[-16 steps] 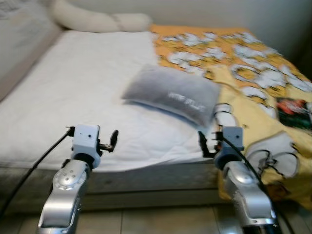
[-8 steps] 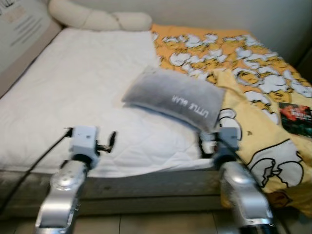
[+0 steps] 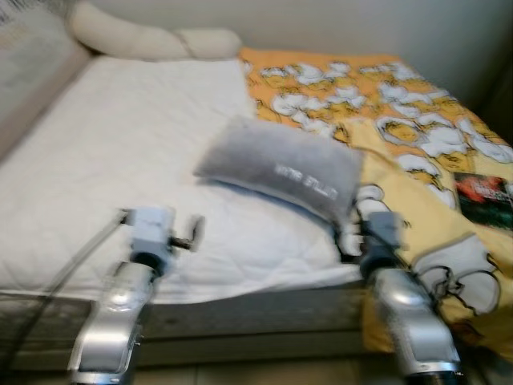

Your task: Clean up the room

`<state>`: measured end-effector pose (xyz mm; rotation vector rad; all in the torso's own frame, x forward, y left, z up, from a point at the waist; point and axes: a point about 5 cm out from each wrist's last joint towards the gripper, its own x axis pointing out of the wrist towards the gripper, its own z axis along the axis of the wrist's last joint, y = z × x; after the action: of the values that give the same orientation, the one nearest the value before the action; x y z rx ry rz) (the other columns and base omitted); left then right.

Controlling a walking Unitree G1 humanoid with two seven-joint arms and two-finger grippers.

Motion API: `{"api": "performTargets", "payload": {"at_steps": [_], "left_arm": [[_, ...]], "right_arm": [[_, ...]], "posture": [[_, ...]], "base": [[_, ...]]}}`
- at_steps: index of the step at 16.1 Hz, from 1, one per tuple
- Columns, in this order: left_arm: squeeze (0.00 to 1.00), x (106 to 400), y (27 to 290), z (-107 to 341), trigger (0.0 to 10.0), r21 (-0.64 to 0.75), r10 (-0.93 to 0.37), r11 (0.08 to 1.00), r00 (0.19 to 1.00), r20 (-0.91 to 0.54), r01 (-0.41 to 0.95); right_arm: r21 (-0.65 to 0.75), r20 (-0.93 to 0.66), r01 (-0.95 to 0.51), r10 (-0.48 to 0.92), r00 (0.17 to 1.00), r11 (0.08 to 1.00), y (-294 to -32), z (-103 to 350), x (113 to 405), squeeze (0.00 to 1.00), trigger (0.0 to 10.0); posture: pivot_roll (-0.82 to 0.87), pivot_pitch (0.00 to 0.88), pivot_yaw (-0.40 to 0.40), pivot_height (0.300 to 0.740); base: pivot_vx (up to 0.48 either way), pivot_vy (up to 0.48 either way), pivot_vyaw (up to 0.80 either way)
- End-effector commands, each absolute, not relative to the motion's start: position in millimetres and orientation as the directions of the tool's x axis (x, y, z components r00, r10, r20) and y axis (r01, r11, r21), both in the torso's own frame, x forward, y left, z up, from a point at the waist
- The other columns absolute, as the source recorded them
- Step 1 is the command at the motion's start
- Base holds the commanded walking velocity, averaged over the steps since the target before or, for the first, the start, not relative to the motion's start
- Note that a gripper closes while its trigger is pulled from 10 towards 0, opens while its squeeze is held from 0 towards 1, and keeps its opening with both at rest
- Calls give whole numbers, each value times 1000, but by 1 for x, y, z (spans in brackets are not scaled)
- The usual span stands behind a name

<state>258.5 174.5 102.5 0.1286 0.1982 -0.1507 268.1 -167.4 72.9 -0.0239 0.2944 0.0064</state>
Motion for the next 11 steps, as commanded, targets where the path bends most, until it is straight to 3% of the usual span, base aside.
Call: {"api": "performTargets", "payload": {"at_steps": [1,11], "left_arm": [[0,260,183,107,10000,129,-114,982,975,-192,140],[0,260,181,106,10000,130,-121,981,974,-189,147]], "right_arm": [[-3,-269,-41,39,962,999,-157,78,272,0,10000],[-7,-263,-39,36,964,999,-158,79,273,0,10000]], "posture": [[77,0,-36,740],[72,0,-40,740]], "base": [[296,0,0],[305,0,0]]}}
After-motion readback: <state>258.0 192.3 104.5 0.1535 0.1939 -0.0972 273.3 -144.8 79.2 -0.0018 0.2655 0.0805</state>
